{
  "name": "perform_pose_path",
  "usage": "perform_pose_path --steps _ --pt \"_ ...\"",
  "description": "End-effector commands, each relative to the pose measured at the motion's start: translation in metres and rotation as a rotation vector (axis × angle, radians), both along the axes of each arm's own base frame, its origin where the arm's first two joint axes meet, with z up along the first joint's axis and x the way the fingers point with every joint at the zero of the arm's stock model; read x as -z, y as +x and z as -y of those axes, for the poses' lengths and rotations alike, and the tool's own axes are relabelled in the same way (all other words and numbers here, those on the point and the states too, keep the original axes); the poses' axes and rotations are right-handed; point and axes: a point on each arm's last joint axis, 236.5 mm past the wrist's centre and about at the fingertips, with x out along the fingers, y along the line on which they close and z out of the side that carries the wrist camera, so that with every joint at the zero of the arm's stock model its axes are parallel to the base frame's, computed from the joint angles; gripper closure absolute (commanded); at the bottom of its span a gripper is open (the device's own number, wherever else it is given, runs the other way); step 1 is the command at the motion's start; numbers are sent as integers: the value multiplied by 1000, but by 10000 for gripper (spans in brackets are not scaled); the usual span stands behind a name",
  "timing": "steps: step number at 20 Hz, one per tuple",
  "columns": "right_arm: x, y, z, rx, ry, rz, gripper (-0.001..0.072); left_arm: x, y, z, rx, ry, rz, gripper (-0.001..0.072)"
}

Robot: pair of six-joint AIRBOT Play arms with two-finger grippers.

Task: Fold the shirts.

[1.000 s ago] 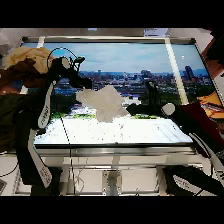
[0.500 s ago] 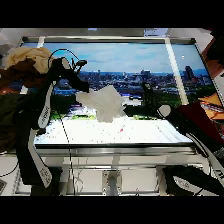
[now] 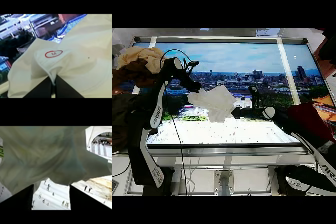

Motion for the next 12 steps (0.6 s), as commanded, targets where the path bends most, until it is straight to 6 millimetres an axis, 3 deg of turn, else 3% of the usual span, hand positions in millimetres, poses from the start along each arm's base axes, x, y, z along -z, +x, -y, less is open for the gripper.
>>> perform_pose_path --steps 1,5,8,9,10,11,12 --pt "27 12 -5 87 24 -41 194 1 -4 -1 -3 4 -17 694" --pt "45 17 -3 111 8 -54 198 1 -3 -2 -3 6 -16 694" --pt "41 32 4 166 8 -5 333 1 -2 -1 -5 5 -11 694" --pt "38 38 6 199 20 8 343 1 -2 -1 -5 5 -11 694" --pt "36 43 7 216 27 18 393 1 -2 -1 -5 5 -10 693" --pt "33 49 4 218 32 25 639 1 -2 -1 -6 4 -9 694" --pt "30 54 1 217 38 32 682 1 -1 -1 -6 4 -8 694"
